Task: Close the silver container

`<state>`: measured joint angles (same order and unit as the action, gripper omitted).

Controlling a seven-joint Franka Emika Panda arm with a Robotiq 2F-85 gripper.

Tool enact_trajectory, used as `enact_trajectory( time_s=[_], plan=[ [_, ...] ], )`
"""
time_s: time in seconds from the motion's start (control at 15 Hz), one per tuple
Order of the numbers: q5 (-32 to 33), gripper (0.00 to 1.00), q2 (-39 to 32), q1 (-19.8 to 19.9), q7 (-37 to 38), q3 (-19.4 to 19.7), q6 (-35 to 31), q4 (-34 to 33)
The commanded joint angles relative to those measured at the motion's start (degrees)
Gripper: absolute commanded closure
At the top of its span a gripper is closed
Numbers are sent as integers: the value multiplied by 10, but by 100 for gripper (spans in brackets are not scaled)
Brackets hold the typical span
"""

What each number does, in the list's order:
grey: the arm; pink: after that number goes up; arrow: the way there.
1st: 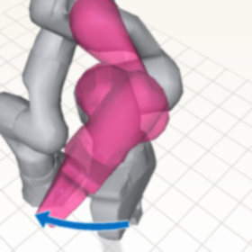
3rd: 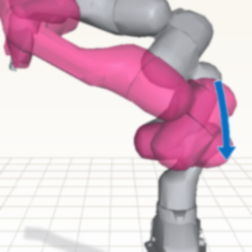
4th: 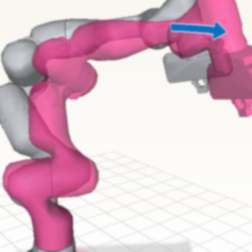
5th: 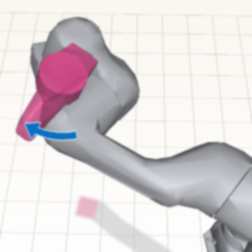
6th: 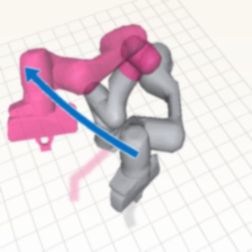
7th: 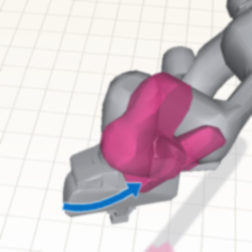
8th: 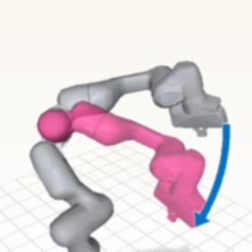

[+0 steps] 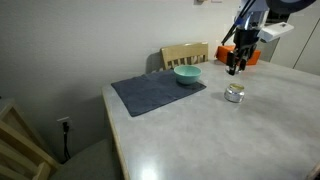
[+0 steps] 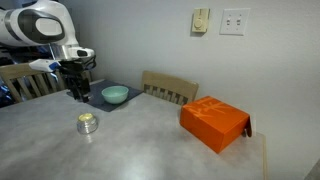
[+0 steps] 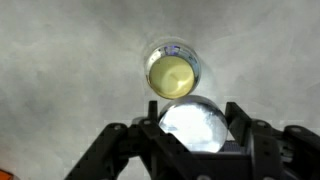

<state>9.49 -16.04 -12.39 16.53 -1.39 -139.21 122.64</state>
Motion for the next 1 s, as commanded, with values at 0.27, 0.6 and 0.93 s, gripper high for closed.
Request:
enact_trajectory(
  time_s=[0.27, 0.6, 0.93],
  plan=[
    [-5, 57, -28, 19, 4, 5, -34, 6],
    [-28, 57, -60, 25, -14, -2, -28, -6],
    [-38, 57, -82, 27, -25, -3, -29, -11]
  ],
)
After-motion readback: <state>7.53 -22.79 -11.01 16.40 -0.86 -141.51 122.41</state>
